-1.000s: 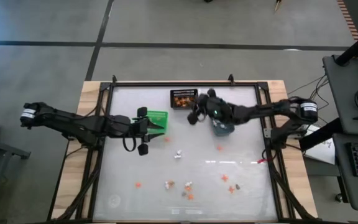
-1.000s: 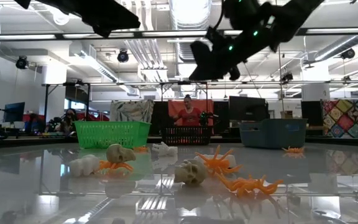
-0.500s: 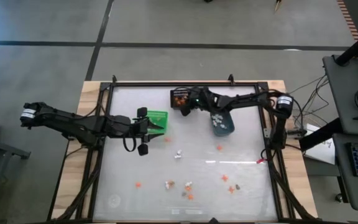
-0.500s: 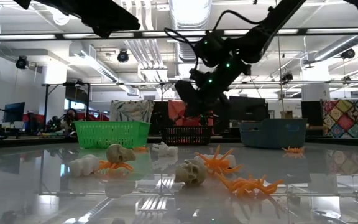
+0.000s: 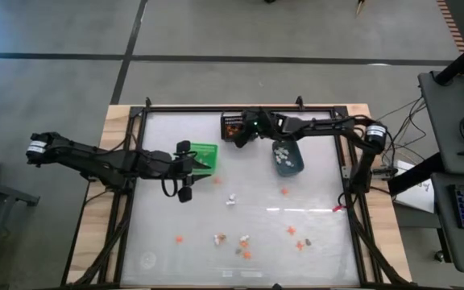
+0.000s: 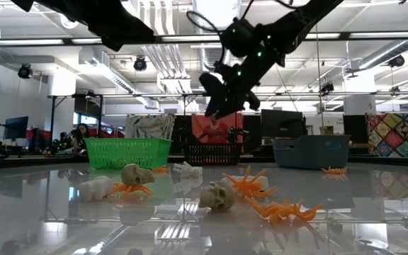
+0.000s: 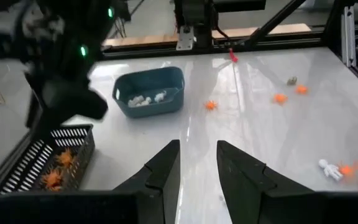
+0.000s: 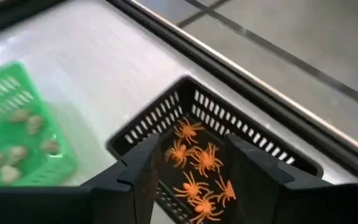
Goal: Sort Halloween decoration
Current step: Put the white skeleton toy into the blue bin
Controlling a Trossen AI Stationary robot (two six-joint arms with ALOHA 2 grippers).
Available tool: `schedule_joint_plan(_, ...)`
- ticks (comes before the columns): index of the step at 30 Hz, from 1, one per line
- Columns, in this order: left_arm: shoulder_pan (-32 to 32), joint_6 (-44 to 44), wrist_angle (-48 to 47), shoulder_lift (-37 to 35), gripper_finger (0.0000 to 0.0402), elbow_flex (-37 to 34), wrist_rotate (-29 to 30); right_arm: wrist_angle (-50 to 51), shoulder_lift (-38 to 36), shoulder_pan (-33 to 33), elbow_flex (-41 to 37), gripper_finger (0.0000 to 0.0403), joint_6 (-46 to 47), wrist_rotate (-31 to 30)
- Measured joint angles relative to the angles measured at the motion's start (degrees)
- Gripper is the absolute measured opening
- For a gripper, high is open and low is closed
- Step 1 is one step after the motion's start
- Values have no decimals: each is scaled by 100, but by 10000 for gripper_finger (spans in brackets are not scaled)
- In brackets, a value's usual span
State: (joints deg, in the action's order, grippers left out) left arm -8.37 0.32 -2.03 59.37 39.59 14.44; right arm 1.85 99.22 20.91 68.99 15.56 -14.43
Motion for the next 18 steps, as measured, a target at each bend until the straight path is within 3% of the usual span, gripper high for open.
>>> schedule_joint_plan(4, -102, -185, -98, 0, 88, 0, -1, 314, -442, -18, -4, 164, -57, 581)
schedule_joint_plan(11, -338, -540, -345, 96, 88, 0, -2, 1356, -1221, -319, -19, 151, 534, 2902)
schedule_joint_plan(18, -490, -608, -333, 397, 88, 0, -2, 2306, -1452, -1329, -27, 141, 764, 3140)
